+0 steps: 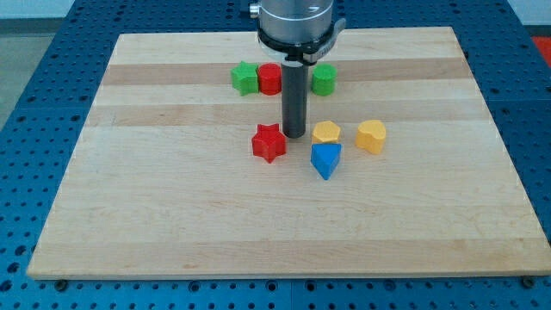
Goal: Push blue triangle slightly right and up a bit
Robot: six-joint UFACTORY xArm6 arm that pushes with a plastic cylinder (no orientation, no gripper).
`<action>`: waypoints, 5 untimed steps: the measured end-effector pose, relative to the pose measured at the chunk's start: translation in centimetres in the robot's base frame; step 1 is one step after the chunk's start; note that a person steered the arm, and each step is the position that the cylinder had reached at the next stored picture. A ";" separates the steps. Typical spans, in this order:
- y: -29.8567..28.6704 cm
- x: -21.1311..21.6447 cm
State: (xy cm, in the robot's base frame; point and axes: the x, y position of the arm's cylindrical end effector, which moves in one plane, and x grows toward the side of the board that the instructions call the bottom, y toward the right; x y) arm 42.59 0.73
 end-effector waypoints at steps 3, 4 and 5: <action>-1.1 4.6; -1.1 7.3; -0.6 9.2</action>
State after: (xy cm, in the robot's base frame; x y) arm 51.84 0.17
